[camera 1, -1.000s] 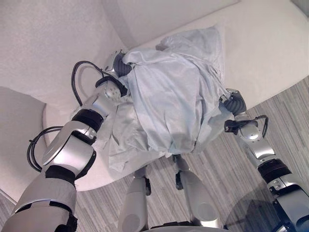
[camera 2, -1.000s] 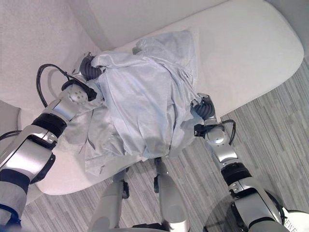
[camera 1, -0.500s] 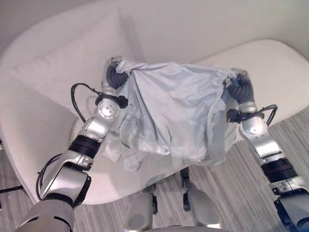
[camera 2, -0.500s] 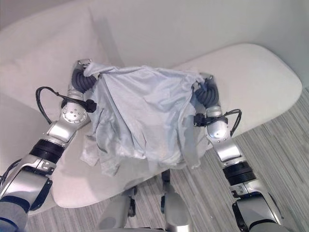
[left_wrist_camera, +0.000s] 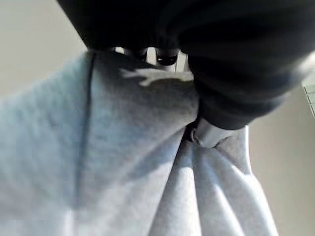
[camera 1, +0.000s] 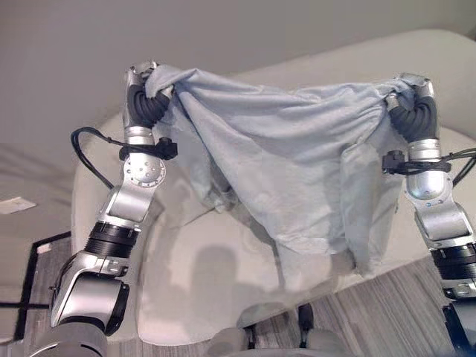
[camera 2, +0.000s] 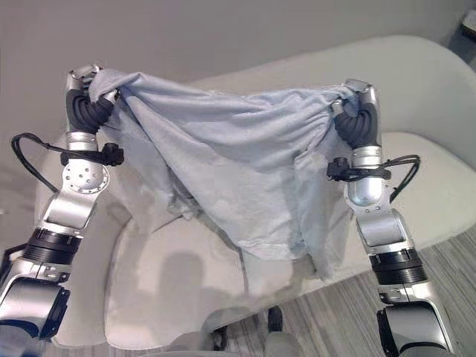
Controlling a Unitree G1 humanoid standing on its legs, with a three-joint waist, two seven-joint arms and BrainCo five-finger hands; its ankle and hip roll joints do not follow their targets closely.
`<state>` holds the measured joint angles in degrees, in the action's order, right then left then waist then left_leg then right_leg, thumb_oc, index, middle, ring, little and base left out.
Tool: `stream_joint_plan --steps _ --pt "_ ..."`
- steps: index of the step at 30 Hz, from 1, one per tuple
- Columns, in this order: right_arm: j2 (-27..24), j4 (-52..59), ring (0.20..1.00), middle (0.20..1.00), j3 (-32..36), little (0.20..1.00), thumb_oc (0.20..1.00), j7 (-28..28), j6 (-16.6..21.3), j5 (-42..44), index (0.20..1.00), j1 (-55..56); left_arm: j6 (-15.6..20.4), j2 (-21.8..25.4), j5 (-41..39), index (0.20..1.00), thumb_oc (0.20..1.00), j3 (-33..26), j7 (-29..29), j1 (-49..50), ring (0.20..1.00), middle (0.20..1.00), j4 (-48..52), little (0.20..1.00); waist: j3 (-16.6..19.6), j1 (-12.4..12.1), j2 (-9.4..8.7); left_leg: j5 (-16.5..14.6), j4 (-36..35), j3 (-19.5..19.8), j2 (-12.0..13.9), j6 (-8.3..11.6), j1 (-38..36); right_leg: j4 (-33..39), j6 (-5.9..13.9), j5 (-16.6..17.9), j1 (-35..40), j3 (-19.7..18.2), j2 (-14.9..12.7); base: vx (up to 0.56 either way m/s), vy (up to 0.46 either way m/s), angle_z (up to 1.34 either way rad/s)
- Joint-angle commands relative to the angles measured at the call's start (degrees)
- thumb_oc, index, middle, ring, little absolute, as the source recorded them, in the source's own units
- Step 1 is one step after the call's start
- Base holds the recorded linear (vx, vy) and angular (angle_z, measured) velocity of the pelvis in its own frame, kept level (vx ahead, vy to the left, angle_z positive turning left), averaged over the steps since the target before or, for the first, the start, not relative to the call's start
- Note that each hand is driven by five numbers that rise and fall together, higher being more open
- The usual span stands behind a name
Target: Hang the clothes on the sofa on the clothes rack.
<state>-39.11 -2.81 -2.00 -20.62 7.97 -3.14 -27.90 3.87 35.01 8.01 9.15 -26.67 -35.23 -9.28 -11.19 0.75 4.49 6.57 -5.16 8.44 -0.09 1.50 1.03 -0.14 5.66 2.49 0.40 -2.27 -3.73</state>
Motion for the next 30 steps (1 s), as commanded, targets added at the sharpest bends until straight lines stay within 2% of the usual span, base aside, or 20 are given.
stream_joint_plan --steps 1,7,10,11,13,14,15,17,18,19,21,22,23,24,25,27,28,29,30 --pt "-1.7 1.1 0.200 0.200 1.0 0.200 0.200 -2.8 2.3 -0.9 0.200 -0.2 1.7 4.7 3.3 0.200 0.200 -0.1 -0.4 -0.1 0.200 0.200 -1.3 0.200 9.5 -3.6 -4.59 -6.4 0.2 1.5 0.1 1.29 -3.6 -2.7 4.66 -4.0 -0.3 -0.9 -3.9 -0.02 -0.237 0.73" --pt "-2.3 4.3 0.200 0.200 3.7 0.200 0.200 -1.6 4.2 0.7 0.200 1.3 1.9 2.8 2.4 0.200 0.200 -5.6 0.3 8.6 0.200 0.200 3.0 0.200 10.4 -6.3 -6.58 -3.9 0.6 7.5 2.3 4.12 -1.8 1.5 2.50 -5.1 5.3 3.7 -0.6 -0.04 -0.257 0.60" --pt "-2.0 5.5 0.200 0.200 4.3 0.200 0.200 -0.8 4.8 1.5 0.200 2.5 1.9 1.4 2.6 0.200 0.200 -7.0 0.6 11.8 0.200 0.200 4.2 0.200 10.6 -6.4 -6.89 -3.1 0.8 9.4 3.2 5.03 -0.8 3.3 1.85 -5.1 6.8 5.3 0.7 -0.06 -0.157 0.79" --pt "-2.4 5.7 0.200 0.200 4.2 0.200 0.200 -0.5 5.5 2.5 0.200 2.5 1.9 0.8 2.5 0.200 0.200 -7.5 0.6 12.8 0.200 0.200 4.3 0.200 10.0 -7.1 -7.30 -1.8 1.4 10.4 3.6 5.78 0.8 4.2 1.18 -5.1 7.4 5.8 1.8 -0.13 -0.213 0.62" --pt "-2.4 5.9 0.200 0.200 4.2 0.200 0.200 -0.5 5.8 3.4 0.200 2.2 1.8 0.5 2.6 0.200 0.200 -7.9 0.5 13.6 0.200 0.200 4.5 0.200 9.3 -7.8 -7.49 -1.2 1.8 11.0 3.3 6.36 2.1 4.8 0.57 -5.7 8.0 6.7 2.7 -0.17 -0.158 0.46" --pt "-2.7 5.8 0.200 0.200 4.2 0.200 0.200 -1.0 5.9 3.8 0.200 1.8 1.8 0.4 2.7 0.200 0.200 -8.1 0.3 13.8 0.200 0.200 4.7 0.200 8.5 -7.7 -7.46 0.5 2.7 10.5 2.7 6.73 4.3 4.9 0.46 -5.5 8.0 7.9 2.8 -0.14 -0.058 0.43" --pt "-2.7 5.8 0.200 0.200 4.2 0.200 0.200 -1.0 6.0 3.8 0.200 1.7 1.7 0.4 2.7 0.200 0.200 -8.1 0.3 13.7 0.200 0.200 4.7 0.200 8.7 -7.5 -7.52 0.3 2.6 10.6 2.6 6.68 4.4 5.0 0.45 -5.7 8.0 8.1 2.8 -0.15 -0.029 0.70" --pt "-3.0 5.8 0.200 0.200 4.2 0.200 0.200 -1.7 5.8 3.8 0.200 1.1 1.8 0.0 2.6 0.200 0.200 -8.1 0.1 13.5 0.200 0.200 5.4 0.200 8.0 -7.2 -7.54 0.9 3.8 5.6 2.5 6.42 7.4 5.1 0.38 -5.3 7.7 9.8 2.6 -0.18 -0.003 0.98" --pt "-3.1 5.9 0.200 0.200 3.7 0.200 0.200 -2.2 5.5 3.6 0.200 0.5 1.8 0.1 2.7 0.200 0.200 -8.4 -0.4 13.3 0.200 0.200 5.9 0.200 7.7 -6.8 -7.54 -0.3 5.9 0.6 3.4 5.55 7.6 4.9 0.40 -4.7 7.4 11.8 2.0 -0.23 0.049 0.85" --pt "-3.2 6.0 0.200 0.200 3.6 0.200 0.200 -2.2 5.3 3.5 0.200 0.3 1.9 0.1 2.7 0.200 0.200 -8.6 -0.6 13.3 0.200 0.200 6.0 0.200 7.8 -6.7 -7.69 -0.9 6.7 -0.6 3.8 5.28 7.1 4.7 0.44 -4.3 7.1 12.8 1.6 -0.20 0.090 0.78" --pt "-3.3 5.8 0.200 0.200 3.4 0.200 0.200 -2.2 5.1 3.5 0.200 -0.1 2.2 0.2 2.5 0.200 0.200 -9.1 -0.9 13.1 0.200 0.200 6.0 0.200 7.6 -6.0 -8.08 -3.0 9.1 -2.4 4.5 4.90 5.6 3.9 0.73 -3.6 6.4 14.7 -0.1 -0.13 0.117 0.73" --pt "-3.3 5.6 0.200 0.200 2.9 0.200 0.200 -2.2 5.1 3.5 0.200 -0.5 2.4 0.7 2.3 0.200 0.200 -9.3 -1.4 12.6 0.200 0.200 5.7 0.200 7.3 -5.6 -8.30 -4.9 10.7 -3.1 5.7 4.91 4.1 3.6 0.96 -3.5 6.3 15.7 -1.0 -0.12 0.138 0.53" --pt "-3.4 5.5 0.200 0.200 2.7 0.200 0.200 -2.1 5.0 3.5 0.200 -1.0 2.5 1.1 2.0 0.200 0.200 -9.6 -1.7 12.2 0.200 0.200 5.6 0.200 7.3 -5.1 -8.40 -5.1 11.2 -3.7 7.1 4.82 3.0 3.4 1.23 -3.1 5.9 16.4 -1.6 -0.08 0.097 0.50" --pt "-3.4 5.5 0.200 0.200 2.7 0.200 0.200 -2.1 5.0 3.5 0.200 -1.0 2.5 1.1 2.0 0.200 0.200 -9.6 -1.7 12.2 0.200 0.200 5.6 0.200 7.3 -5.1 -8.40 -5.1 11.2 -3.7 7.1 4.82 3.0 3.4 1.23 -3.1 5.9 16.4 -1.6 -0.13 0.264 0.73" --pt "-4.2 4.9 0.200 0.200 2.1 0.200 0.200 -2.4 4.8 3.8 0.200 -2.1 2.5 2.7 1.4 0.200 0.200 -10.3 -3.5 10.5 0.200 0.200 4.7 0.200 7.5 -4.1 -8.46 -5.2 11.8 -5.8 13.6 5.71 -0.6 3.4 2.58 -2.4 5.5 18.4 -3.9 -0.10 0.313 0.64" --pt "-4.4 4.5 0.200 0.200 2.2 0.200 0.200 -2.5 4.7 4.4 0.200 -2.5 2.2 3.7 1.1 0.200 0.200 -10.4 -4.4 9.2 0.200 0.200 4.1 0.200 8.2 -3.5 -7.57 -4.0 10.5 -6.6 16.7 7.05 -2.7 3.7 3.64 -2.0 5.8 19.5 -5.0 -0.05 0.296 0.41" --pt "-4.4 4.5 0.200 0.200 2.1 0.200 0.200 -2.5 4.7 4.4 0.200 -2.5 2.2 3.7 1.1 0.200 0.200 -10.4 -4.4 9.2 0.200 0.200 4.0 0.200 8.1 -3.5 -7.52 -3.9 10.3 -6.6 16.8 7.09 -2.9 3.7 3.61 -2.0 5.9 19.5 -4.9 -0.01 0.423 0.20" --pt "-4.8 4.0 0.200 0.200 2.5 0.200 0.200 -2.0 4.5 5.2 0.200 -2.7 2.1 4.6 0.8 0.200 0.200 -10.2 -4.8 7.2 0.200 0.200 3.4 0.200 9.3 -3.1 -5.73 -4.9 6.6 -6.6 17.1 8.68 -4.7 3.8 4.94 -0.8 5.6 20.1 -6.6 -0.02 0.337 0.22" --pt "-4.9 4.0 0.200 0.200 2.5 0.200 0.200 -2.0 4.5 5.2 0.200 -2.6 2.1 4.5 0.8 0.200 0.200 -10.2 -4.8 7.1 0.200 0.200 3.4 0.200 9.4 -3.1 -5.73 -4.8 6.3 -6.6 17.0 8.67 -4.8 3.8 4.99 -0.8 5.6 20.2 -6.7 -0.05 0.480 0.23"
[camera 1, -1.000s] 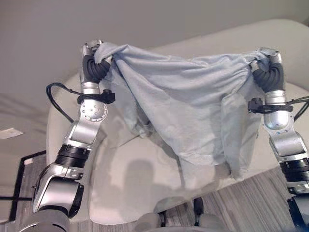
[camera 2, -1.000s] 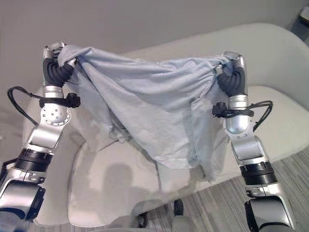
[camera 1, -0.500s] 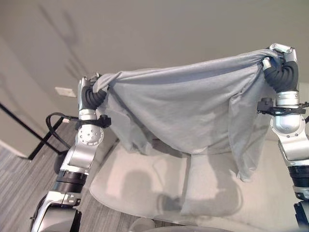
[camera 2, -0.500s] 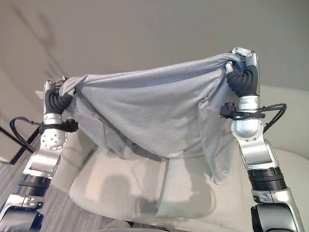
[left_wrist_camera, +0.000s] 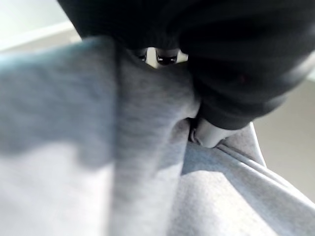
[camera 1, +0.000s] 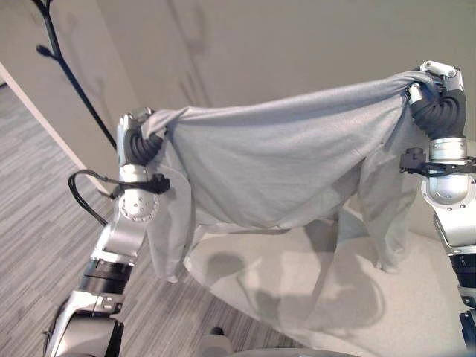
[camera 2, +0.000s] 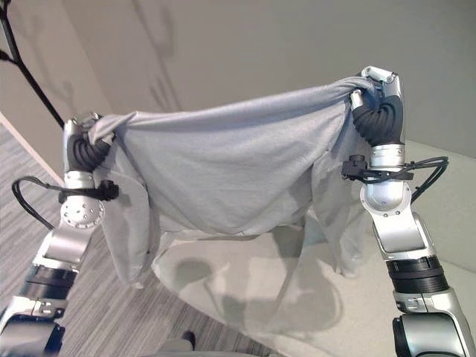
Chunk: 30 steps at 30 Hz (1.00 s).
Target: Hang the clothes on the sofa on the clothes rack.
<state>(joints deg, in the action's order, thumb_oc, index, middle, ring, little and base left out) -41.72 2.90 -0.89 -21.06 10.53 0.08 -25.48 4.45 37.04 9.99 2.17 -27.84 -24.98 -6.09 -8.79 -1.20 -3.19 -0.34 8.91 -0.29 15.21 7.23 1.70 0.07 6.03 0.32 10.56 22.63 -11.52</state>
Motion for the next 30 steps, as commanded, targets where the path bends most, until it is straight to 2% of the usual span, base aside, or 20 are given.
stream_joint_plan --steps 1,5,6,8,9,10,11,14,15,16,17,18,19,21,22,24,26,27,29,30 --pt "-2.2 -1.8 0.200 0.200 1.6 0.200 0.200 -1.7 1.9 2.1 0.200 -5.1 1.6 2.6 -1.1 0.200 0.200 -2.7 -3.5 -4.1 0.200 0.200 0.2 0.200 7.2 -1.0 2.30 1.7 -8.6 1.9 1.4 3.24 -5.6 3.5 5.14 2.1 -5.0 -4.5 0.3 -0.04 0.255 0.40" --pt "-1.4 -2.2 0.200 0.200 2.9 0.200 0.200 -2.2 1.9 1.7 0.200 -4.2 1.4 2.9 -0.3 0.200 0.200 -0.7 -3.0 -6.7 0.200 0.200 -0.7 0.200 7.9 -0.9 2.25 -0.4 -11.4 1.6 -1.6 3.00 -6.6 3.5 6.99 4.5 -5.7 -4.0 -3.4 -0.04 0.399 0.50" --pt "-0.7 -2.3 0.200 0.200 3.7 0.200 0.200 -2.6 1.3 0.9 0.200 -3.3 1.3 3.1 0.1 0.200 0.200 0.1 -2.6 -8.1 0.200 0.200 -1.1 0.200 8.2 -0.6 1.79 -1.7 -13.3 1.3 -4.1 2.31 -7.3 3.5 8.15 6.3 -6.7 -4.0 -6.1 -0.05 0.409 0.59" --pt "0.4 -2.5 0.200 0.200 4.3 0.200 0.200 -3.3 0.7 -0.4 0.200 -2.9 1.2 3.8 0.7 0.200 0.200 1.1 -2.6 -9.2 0.200 0.200 -1.8 0.200 8.0 -0.8 0.63 -2.9 -13.9 0.3 -7.1 0.73 -7.5 3.1 8.97 9.5 -8.3 -4.3 -9.2 -0.08 0.403 0.50" --pt "0.4 -2.5 0.200 0.200 4.2 0.200 0.200 -3.4 0.7 -0.5 0.200 -3.0 1.3 3.8 0.7 0.200 0.200 1.2 -2.6 -9.3 0.200 0.200 -1.9 0.200 8.0 -0.9 0.37 -2.8 -13.9 0.1 -7.4 0.53 -7.4 3.1 8.97 9.7 -8.6 -4.6 -9.5 -0.16 0.460 0.18" --pt "1.8 -2.6 0.200 0.200 4.0 0.200 0.200 -4.2 0.2 -1.8 0.200 -3.5 1.1 4.3 1.1 0.200 0.200 0.8 -2.7 -9.5 0.200 0.200 -1.3 0.200 6.6 -1.1 -0.19 -3.8 -13.9 -1.5 -9.8 -1.33 -7.5 -1.2 8.80 9.7 -11.3 -6.5 -10.6 -0.14 0.334 0.03" --pt "1.8 -2.6 0.200 0.200 4.0 0.200 0.200 -4.2 0.2 -1.8 0.200 -3.6 1.1 4.4 1.1 0.200 0.200 0.8 -2.7 -9.6 0.200 0.200 -1.3 0.200 6.6 -1.2 -0.36 -3.5 -13.9 -1.6 -10.0 -1.41 -7.3 -1.5 8.80 9.8 -11.7 -6.7 -10.8 -0.15 0.455 -0.11" --pt "1.2 -2.9 0.200 0.200 3.7 0.200 0.200 -3.4 0.5 -1.5 0.200 -3.6 1.5 3.5 0.8 0.200 0.200 1.7 -1.9 -9.0 0.200 0.200 -0.9 0.200 5.6 -0.6 -0.29 -2.1 -13.9 -0.2 -12.5 -3.64 -6.7 -6.6 6.00 4.1 -12.8 -14.3 -3.4 -0.05 0.254 0.09" --pt "0.7 -3.0 0.200 0.200 3.6 0.200 0.200 -3.1 0.6 -1.1 0.200 -3.9 1.5 3.2 0.2 0.200 0.200 1.8 -1.2 -8.8 0.200 0.200 -0.9 0.200 6.0 -0.8 -0.20 -1.9 -13.9 0.4 -13.2 -4.23 -6.4 -7.5 4.92 1.2 -12.5 -15.3 0.1 -0.02 0.157 0.22" --pt "0.7 -3.1 0.200 0.200 3.6 0.200 0.200 -3.1 0.6 -1.0 0.200 -4.0 1.5 3.2 0.2 0.200 0.200 1.8 -1.2 -8.8 0.200 0.200 -0.9 0.200 6.0 -0.8 -0.18 -2.0 -13.9 0.4 -13.2 -4.21 -6.4 -7.5 4.91 1.1 -12.5 -15.3 0.1 0.03 0.186 0.26" --pt "-0.1 -2.8 0.200 0.200 3.3 0.200 0.200 -2.5 0.9 -0.9 0.200 -4.1 1.3 2.3 -0.7 0.200 0.200 1.9 -0.9 -8.8 0.200 0.200 -1.0 0.200 6.1 -0.9 -0.27 -1.2 -13.9 1.2 -14.6 -5.07 -5.9 -8.5 3.05 -1.8 -12.2 -15.2 5.9 0.01 0.157 0.11" --pt "-0.4 -2.8 0.200 0.200 3.2 0.200 0.200 -2.1 1.0 -0.9 0.200 -3.9 1.2 1.7 -0.9 0.200 0.200 1.6 -0.8 -8.3 0.200 0.200 -1.0 0.200 6.2 -1.0 -0.75 -1.0 -13.9 1.4 -15.5 -5.38 -5.9 -7.5 1.98 -2.5 -11.6 -15.3 8.4 0.03 0.178 0.03" --pt "-0.7 -2.6 0.200 0.200 3.5 0.200 0.200 -1.8 1.1 -1.0 0.200 -3.7 0.9 1.5 -0.5 0.200 0.200 1.1 -0.6 -7.9 0.200 0.200 -1.0 0.200 6.4 -1.4 -1.50 -1.0 -13.9 1.7 -16.5 -5.56 -6.1 -5.6 0.72 -2.7 -10.4 -15.1 9.5 0.07 0.062 0.41" --pt "-0.5 -2.7 0.200 0.200 3.4 0.200 0.200 -1.8 1.5 -0.5 0.200 -4.3 1.1 1.0 -0.4 0.200 0.200 0.5 -0.7 -7.5 0.200 0.200 -1.2 0.200 6.8 -1.5 -2.23 -1.1 -13.8 2.4 -17.3 -5.40 -5.9 -1.2 0.82 -1.6 -8.5 -16.7 10.9 0.09 0.018 0.52" --pt "-0.7 -2.8 0.200 0.200 2.8 0.200 0.200 -1.4 1.4 0.2 0.200 -5.0 1.4 0.4 -0.9 0.200 0.200 -1.0 -0.6 -5.7 0.200 0.200 -0.3 0.200 6.8 -2.3 -2.75 -1.2 -11.6 2.6 -17.8 -5.27 -5.5 1.9 0.66 0.5 -7.4 -17.2 10.8 0.06 0.020 0.14" --pt "-1.2 -2.8 0.200 0.200 2.4 0.200 0.200 -1.1 1.8 0.9 0.200 -5.7 1.5 -0.1 -1.2 0.200 0.200 -1.4 -0.5 -5.1 0.200 0.200 0.5 0.200 5.8 -2.5 -3.15 -4.3 -5.2 3.1 -18.6 -5.29 -3.5 2.7 0.54 0.3 -6.3 -17.0 10.3 0.07 0.033 0.02" --pt "-1.5 -2.8 0.200 0.200 2.3 0.200 0.200 -0.9 1.9 1.2 0.200 -5.5 1.6 -1.3 -1.5 0.200 0.200 -1.7 -0.5 -4.2 0.200 0.200 1.3 0.200 4.6 -2.5 -3.26 -5.5 -0.1 3.1 -18.8 -4.42 -0.6 3.4 0.72 0.1 -5.0 -16.4 9.5 0.04 0.121 0.15" --pt "-1.9 -2.7 0.200 0.200 2.2 0.200 0.200 -0.7 1.7 1.2 0.200 -5.2 1.8 -2.1 -1.7 0.200 0.200 -1.3 -0.3 -3.9 0.200 0.200 1.6 0.200 4.1 -2.4 -3.30 -5.2 0.9 2.5 -16.5 -3.80 1.2 3.6 1.20 -0.1 -4.4 -16.0 8.3 0.03 0.154 0.25" --pt "-2.0 -2.7 0.200 0.200 2.3 0.200 0.200 -0.7 1.7 1.2 0.200 -5.2 1.8 -2.2 -1.7 0.200 0.200 -1.3 -0.3 -3.9 0.200 0.200 1.5 0.200 4.2 -2.4 -3.25 -5.3 1.0 2.5 -16.5 -3.73 1.3 3.5 1.19 -0.2 -4.6 -16.0 8.4 0.05 0.138 0.17" --pt "-2.1 -2.5 0.200 0.200 2.2 0.200 0.200 -0.8 1.8 1.9 0.200 -4.9 2.1 -2.0 -2.1 0.200 0.200 -0.7 -0.7 -4.3 0.200 0.200 1.3 0.200 4.5 -2.4 -3.63 -3.1 -1.1 2.9 -11.5 -3.20 2.0 3.2 2.01 -0.7 -5.0 -15.8 6.7 0.10 0.262 0.15"
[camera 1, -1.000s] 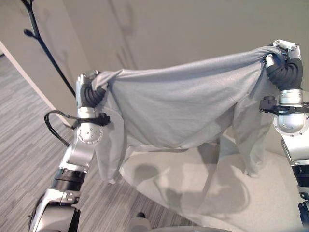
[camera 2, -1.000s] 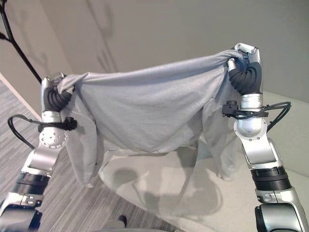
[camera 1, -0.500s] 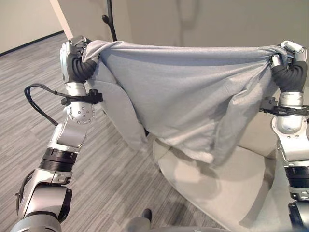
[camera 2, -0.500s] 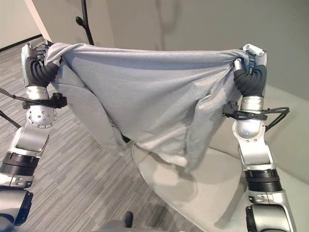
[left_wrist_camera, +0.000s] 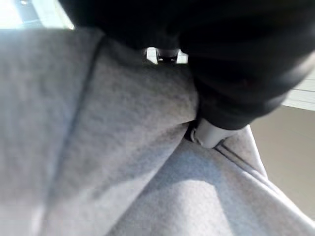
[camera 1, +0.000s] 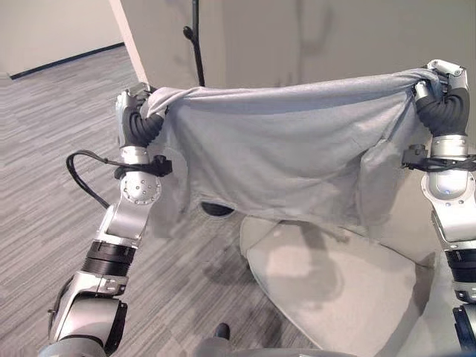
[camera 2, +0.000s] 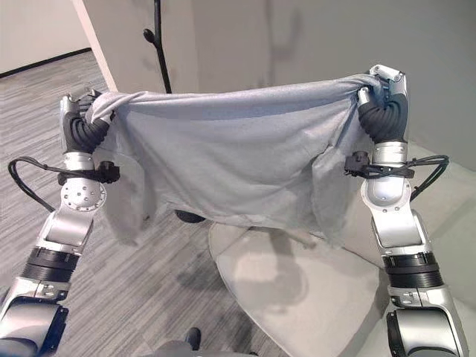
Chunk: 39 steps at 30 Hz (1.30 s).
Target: Hang the clothes on the sofa on the clothes rack.
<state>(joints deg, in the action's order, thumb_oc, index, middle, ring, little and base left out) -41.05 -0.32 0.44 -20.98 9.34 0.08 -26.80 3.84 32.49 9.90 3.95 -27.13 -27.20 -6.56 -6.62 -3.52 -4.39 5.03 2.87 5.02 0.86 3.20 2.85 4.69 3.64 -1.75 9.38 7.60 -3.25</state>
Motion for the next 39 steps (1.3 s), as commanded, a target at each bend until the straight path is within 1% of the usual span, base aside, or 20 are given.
stream_joint_plan --steps 1,3,4,6,7,8,9,11,14,16,17,19,20,21,23,28,29,33,36,39 --pt "-2.8 0.9 0.200 0.200 1.0 0.200 0.200 -1.0 2.9 2.1 0.200 -3.4 2.8 2.6 -2.2 0.200 0.200 -2.3 -1.5 -2.4 0.200 0.200 1.8 0.200 2.4 0.0 -2.44 -7.2 3.9 -2.4 5.3 0.96 1.1 -1.4 4.82 0.8 -3.9 -0.7 -2.4 0.13 0.387 -0.02" --pt "-3.4 1.3 0.200 0.200 1.7 0.200 0.200 -2.0 3.0 2.0 0.200 -2.4 2.9 3.0 -3.0 0.200 0.200 -1.3 -1.7 -3.6 0.200 0.200 1.3 0.200 2.7 0.7 -2.33 -1.5 0.4 -2.7 12.6 2.38 2.2 -1.6 6.26 -0.5 -4.1 -0.5 -4.7 0.09 0.307 -0.11" --pt "-3.4 1.3 0.200 0.200 1.8 0.200 0.200 -2.1 3.0 1.9 0.200 -2.3 2.9 3.1 -3.1 0.200 0.200 -1.1 -1.8 -3.8 0.200 0.200 1.0 0.200 2.9 0.7 -2.28 -1.0 -0.4 -2.6 12.8 2.62 2.0 -1.7 6.19 -0.7 -4.3 -0.4 -4.5 0.19 0.405 0.02" --pt "-4.3 2.7 0.200 0.200 4.0 0.200 0.200 -4.0 2.8 -0.1 0.200 1.2 3.2 3.8 -3.6 0.200 0.200 1.6 -3.1 -6.4 0.200 0.200 -1.0 0.200 4.1 1.4 0.10 6.3 -5.0 -1.1 19.8 6.69 4.6 -2.6 9.21 -2.6 -2.0 -1.3 -8.7 0.36 0.829 0.19" --pt "-4.2 3.1 0.200 0.200 4.5 0.200 0.200 -3.1 2.7 -0.7 0.200 1.5 3.3 4.4 -3.3 0.200 0.200 1.6 -2.8 -6.9 0.200 0.200 -1.3 0.200 5.6 1.8 2.12 2.5 -5.6 1.8 17.8 8.71 2.6 -3.3 10.23 -1.4 -1.9 -2.0 -11.3 0.36 0.884 -0.02" --pt "-4.0 3.0 0.200 0.200 5.3 0.200 0.200 -2.8 2.2 -0.8 0.200 1.9 3.3 4.4 -3.3 0.200 0.200 1.8 -2.5 -7.1 0.200 0.200 -1.4 0.200 6.1 2.4 2.56 0.8 -5.5 1.7 16.7 9.26 1.9 -3.6 10.70 -0.2 -2.0 -1.8 -12.8 0.27 0.667 -0.45" --pt "-3.5 3.0 0.200 0.200 6.0 0.200 0.200 -2.9 1.7 -1.3 0.200 2.3 3.5 4.2 -3.0 0.200 0.200 2.4 -2.1 -7.5 0.200 0.200 -1.3 0.200 6.5 2.9 2.45 -1.1 -5.0 1.1 14.9 8.81 1.5 -3.9 11.36 1.3 -2.3 -2.0 -15.0 0.15 0.490 -0.50" --pt "-2.3 3.0 0.200 0.200 6.0 0.200 0.200 -3.5 1.2 -2.1 0.200 2.1 3.3 4.8 -2.9 0.200 0.200 3.6 -2.1 -9.0 0.200 0.200 -2.1 0.200 6.5 3.9 2.08 -3.1 -4.6 -0.6 11.7 7.90 0.5 -5.5 11.36 9.5 -4.8 -3.1 -18.4 0.06 0.492 0.01" --pt "-1.1 2.2 0.200 0.200 4.7 0.200 0.200 -4.7 1.1 -2.9 0.200 -0.9 3.3 6.7 -1.9 0.200 0.200 4.7 -2.4 -11.6 0.200 0.200 -2.5 0.200 6.2 3.1 1.98 -5.7 -5.9 -5.0 7.4 4.85 -2.1 -8.4 10.87 12.9 -8.4 -1.7 -22.2 0.01 0.488 -0.27" --pt "-0.8 1.8 0.200 0.200 4.4 0.200 0.200 -4.7 1.2 -2.6 0.200 -1.4 3.2 7.0 -1.3 0.200 0.200 4.9 -2.3 -12.0 0.200 0.200 -2.5 0.200 6.0 3.3 2.12 -5.8 -6.2 -5.7 6.5 4.09 -2.5 -9.7 10.18 11.4 -8.8 -1.6 -21.3 -0.01 0.391 -0.19" --pt "-0.4 2.0 0.200 0.200 4.1 0.200 0.200 -4.2 1.0 -2.5 0.200 -1.7 3.1 6.7 -1.5 0.200 0.200 4.5 -1.7 -11.4 0.200 0.200 -1.8 0.200 5.3 3.7 2.30 -5.4 -6.8 -5.8 4.5 2.58 -3.3 -11.9 7.99 7.4 -9.7 -3.5 -15.9 0.04 0.363 0.00" --pt "-0.5 1.8 0.200 0.200 3.2 0.200 0.200 -3.8 1.4 -2.0 0.200 -3.2 2.9 6.8 -1.7 0.200 0.200 3.6 -1.4 -11.1 0.200 0.200 -1.3 0.200 5.0 3.1 2.57 -5.6 -7.2 -6.3 3.2 1.43 -4.1 -11.7 6.57 2.2 -9.7 -1.8 -9.8 0.08 0.377 0.14" --pt "-0.6 1.7 0.200 0.200 2.6 0.200 0.200 -3.3 1.8 -1.6 0.200 -3.7 2.9 6.5 -1.9 0.200 0.200 3.0 -1.2 -10.6 0.200 0.200 -1.0 0.200 4.9 2.7 2.00 -5.4 -7.5 -6.8 1.6 0.62 -4.7 -10.6 5.50 0.7 -10.2 0.1 -4.9 0.06 0.198 0.11" --pt "-0.7 1.6 0.200 0.200 2.5 0.200 0.200 -3.3 1.9 -1.5 0.200 -3.9 2.8 6.6 -1.9 0.200 0.200 2.8 -1.1 -10.4 0.200 0.200 -0.8 0.200 4.9 2.8 2.19 -5.6 -7.5 -6.8 1.8 0.71 -4.8 -10.4 5.35 0.6 -9.9 0.2 -4.7 0.08 0.158 -0.07" --pt "-1.1 1.5 0.200 0.200 1.9 0.200 0.200 -2.5 2.2 -1.6 0.200 -3.9 2.4 5.3 -2.1 0.200 0.200 1.1 -1.0 -8.5 0.200 0.200 -0.1 0.200 4.4 2.5 0.79 -6.2 -7.4 -6.7 -0.8 -0.18 -6.0 -7.1 3.51 0.5 -10.2 0.1 1.6 0.14 0.102 -0.03" --pt "-1.6 1.5 0.200 0.200 2.0 0.200 0.200 -1.9 2.2 -0.2 0.200 -3.7 2.9 3.5 -1.9 0.200 0.200 -0.1 -0.2 -7.1 0.200 0.200 0.8 0.200 4.8 2.6 -1.03 -8.2 -3.9 -6.1 -2.1 0.11 -6.8 -0.9 3.16 4.2 -6.5 -0.9 2.3 0.15 -0.016 0.11" --pt "-1.9 1.9 0.200 0.200 2.2 0.200 0.200 -1.5 2.3 0.1 0.200 -3.4 2.7 2.8 -2.0 0.200 0.200 -0.3 0.0 -6.3 0.200 0.200 1.7 0.200 4.0 2.6 -1.38 -10.9 2.4 -5.5 -2.2 0.17 -5.9 -0.2 3.11 3.9 -4.8 -0.5 2.0 0.15 -0.107 0.16" --pt "-2.1 2.4 0.200 0.200 2.3 0.200 0.200 -0.8 2.3 0.6 0.200 -2.2 2.8 0.9 -2.7 0.200 0.200 -0.6 0.2 -4.8 0.200 0.200 2.3 0.200 2.1 2.3 -2.42 -10.9 13.9 -5.4 -2.5 1.05 1.7 0.3 2.71 3.2 -2.5 -0.1 0.6 0.07 -0.034 0.13" --pt "-2.3 2.7 0.200 0.200 2.2 0.200 0.200 -0.9 2.2 0.3 0.200 -2.1 2.7 1.3 -2.3 0.200 0.200 -0.2 -0.1 -5.0 0.200 0.200 2.2 0.200 3.0 2.1 -1.95 -9.2 9.1 -5.1 0.3 0.85 2.9 0.3 3.33 2.6 -2.6 -0.4 0.3 0.15 0.075 0.07" --pt "-2.7 2.5 0.200 0.200 2.0 0.200 0.200 -1.4 2.2 0.8 0.200 -1.9 2.8 1.9 -2.8 0.200 0.200 0.3 -0.7 -6.1 0.200 0.200 1.6 0.200 3.8 1.6 -0.42 -1.9 -3.9 -2.9 3.0 2.74 4.9 0.3 3.88 -0.5 -1.8 -1.8 0.5 0.22 0.146 -0.06"
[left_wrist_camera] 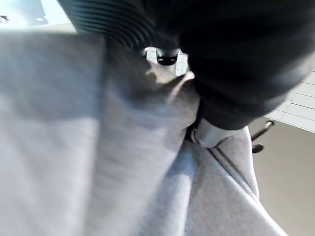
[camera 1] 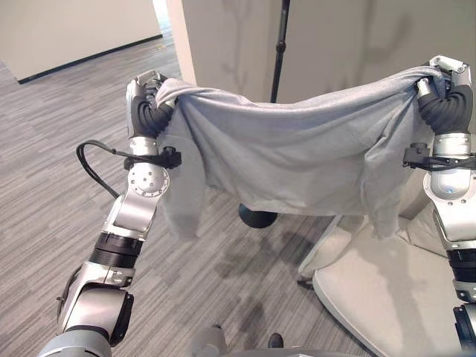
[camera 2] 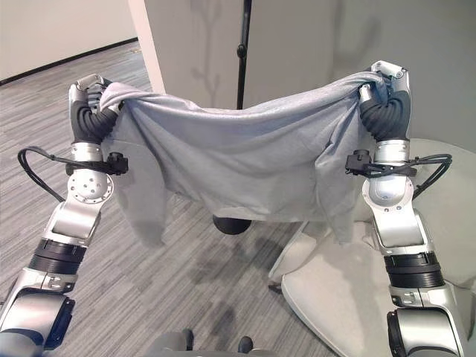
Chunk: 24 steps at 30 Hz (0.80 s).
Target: Hang the clothes on the sofa on the clothes rack.
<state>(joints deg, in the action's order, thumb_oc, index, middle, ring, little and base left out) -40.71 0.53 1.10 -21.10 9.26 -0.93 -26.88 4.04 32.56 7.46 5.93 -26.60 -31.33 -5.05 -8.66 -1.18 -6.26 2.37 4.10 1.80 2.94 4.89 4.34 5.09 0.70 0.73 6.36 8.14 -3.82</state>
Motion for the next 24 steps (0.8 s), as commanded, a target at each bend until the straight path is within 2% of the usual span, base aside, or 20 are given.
stream_joint_plan --steps 1,2,3,4,5,10,15,18,19,20,21,22,24 --pt "-3.4 1.4 0.200 0.200 1.6 0.200 0.200 -1.7 2.1 1.5 0.200 -1.7 2.7 1.8 -0.4 0.200 0.200 -1.1 -1.3 -2.6 0.200 0.200 -0.3 0.200 6.0 -0.5 1.83 2.2 -7.6 -0.6 1.2 1.61 4.5 -0.1 6.99 -3.9 1.8 -2.3 0.8 0.24 0.163 -0.06" --pt "-3.7 1.2 0.200 0.200 1.8 0.200 0.200 -2.3 2.0 1.1 0.200 -1.6 2.8 1.9 -0.5 0.200 0.200 -0.5 -1.4 -3.2 0.200 0.200 -0.6 0.200 6.1 -0.7 2.10 3.1 -8.1 -1.5 1.3 1.93 5.8 -0.1 7.12 -4.6 2.4 -2.7 0.5 0.21 0.147 -0.13" --pt "-3.4 1.2 0.200 0.200 1.5 0.200 0.200 -2.3 2.0 0.7 0.200 -1.8 2.8 2.2 -0.3 0.200 0.200 -0.4 -1.4 -3.1 0.200 0.200 -0.5 0.200 6.8 -0.9 3.04 2.3 -9.0 -0.8 1.2 2.14 5.1 -0.1 7.45 -4.8 2.6 -3.3 0.4 0.26 0.247 -0.34" --pt "-2.9 1.4 0.200 0.200 1.7 0.200 0.200 -2.5 1.8 -0.3 0.200 -2.1 2.8 2.5 0.6 0.200 0.200 -0.2 -1.4 -3.4 0.200 0.200 -0.3 0.200 8.0 -0.8 4.69 4.3 -9.0 0.0 0.9 2.44 3.5 -0.1 7.96 -4.6 3.4 -3.8 -0.1 0.28 0.289 -0.70" --pt "-2.3 1.2 0.200 0.200 1.6 0.200 0.200 -2.6 1.8 -0.5 0.200 -2.2 2.9 2.5 0.9 0.200 0.200 0.1 -1.3 -3.4 0.200 0.200 -0.3 0.200 8.7 -0.6 5.02 4.1 -9.0 0.1 0.5 2.40 2.4 -0.1 8.29 -4.4 3.5 -3.7 -0.9 0.27 0.282 -0.87" --pt "-0.1 1.5 0.200 0.200 0.2 0.200 0.200 -2.1 0.8 -1.4 0.200 -3.3 2.9 4.0 0.9 0.200 0.200 0.4 -0.9 -4.0 0.200 0.200 -1.0 0.200 10.3 -0.8 4.95 1.6 -9.1 -2.7 -1.7 0.55 -1.5 -0.8 9.98 -3.6 3.4 -5.1 -5.4 0.19 0.200 -0.68" --pt "0.9 1.9 0.200 0.200 0.8 0.200 0.200 -1.8 0.1 -2.7 0.200 -2.4 2.8 4.3 0.9 0.200 0.200 0.1 -0.6 -3.9 0.200 0.200 -0.3 0.200 10.3 -1.1 4.65 -0.4 -8.8 -4.1 -3.8 -1.77 -3.0 -4.9 11.42 -3.4 2.3 -5.9 -8.3 0.12 0.156 -0.08" --pt "1.1 2.0 0.200 0.200 1.2 0.200 0.200 -1.8 0.0 -3.2 0.200 -2.2 2.8 4.3 0.9 0.200 0.200 0.2 -0.4 -4.2 0.200 0.200 -0.2 0.200 9.9 -1.1 4.96 -0.8 -8.8 -4.1 -4.4 -2.68 -3.8 -9.8 11.64 -3.3 0.4 -6.3 -8.8 0.05 0.118 0.14" --pt "1.1 2.1 0.200 0.200 1.2 0.200 0.200 -1.9 0.1 -3.6 0.200 -2.5 2.8 4.3 0.9 0.200 0.200 0.6 -0.2 -4.6 0.200 0.200 -0.2 0.200 9.5 -0.8 5.13 -1.0 -8.9 -4.0 -4.8 -3.32 -4.4 -12.8 11.65 -2.2 -0.7 -6.9 -8.8 0.03 0.134 0.07" --pt "1.1 2.1 0.200 0.200 0.9 0.200 0.200 -2.2 0.1 -3.5 0.200 -3.3 2.8 4.1 0.9 0.200 0.200 1.2 -0.2 -5.2 0.200 0.200 -0.2 0.200 8.5 -0.1 5.50 -1.4 -9.1 -3.6 -5.2 -4.14 -5.3 -17.9 10.86 -0.5 -2.9 -8.1 -8.5 0.07 0.152 0.02" --pt "1.3 1.9 0.200 0.200 0.7 0.200 0.200 -2.1 0.2 -3.5 0.200 -3.4 2.7 4.1 0.9 0.200 0.200 1.2 -0.1 -5.4 0.200 0.200 0.0 0.200 8.0 -0.1 5.59 -2.3 -9.1 -3.4 -5.2 -4.15 -6.0 -20.5 10.61 -0.8 -4.1 -8.4 -8.5 0.06 0.102 -0.06" --pt "1.5 1.8 0.200 0.200 0.6 0.200 0.200 -2.0 0.3 -3.5 0.200 -3.4 2.7 4.2 0.8 0.200 0.200 1.0 -0.1 -5.5 0.200 0.200 0.2 0.200 7.7 -0.1 5.58 -2.8 -9.1 -3.4 -5.1 -4.13 -6.5 -21.9 10.54 -0.4 -5.3 -8.3 -8.8 0.07 0.013 -0.07" --pt "1.5 1.8 0.200 0.200 0.7 0.200 0.200 -2.0 0.2 -3.8 0.200 -3.4 2.8 4.3 1.0 0.200 0.200 0.6 0.0 -5.5 0.200 0.200 0.8 0.200 7.4 0.0 5.47 -3.6 -9.1 -3.2 -4.7 -3.92 -7.3 -20.2 10.59 0.1 -6.9 -7.5 -9.5 0.06 -0.050 -0.08"
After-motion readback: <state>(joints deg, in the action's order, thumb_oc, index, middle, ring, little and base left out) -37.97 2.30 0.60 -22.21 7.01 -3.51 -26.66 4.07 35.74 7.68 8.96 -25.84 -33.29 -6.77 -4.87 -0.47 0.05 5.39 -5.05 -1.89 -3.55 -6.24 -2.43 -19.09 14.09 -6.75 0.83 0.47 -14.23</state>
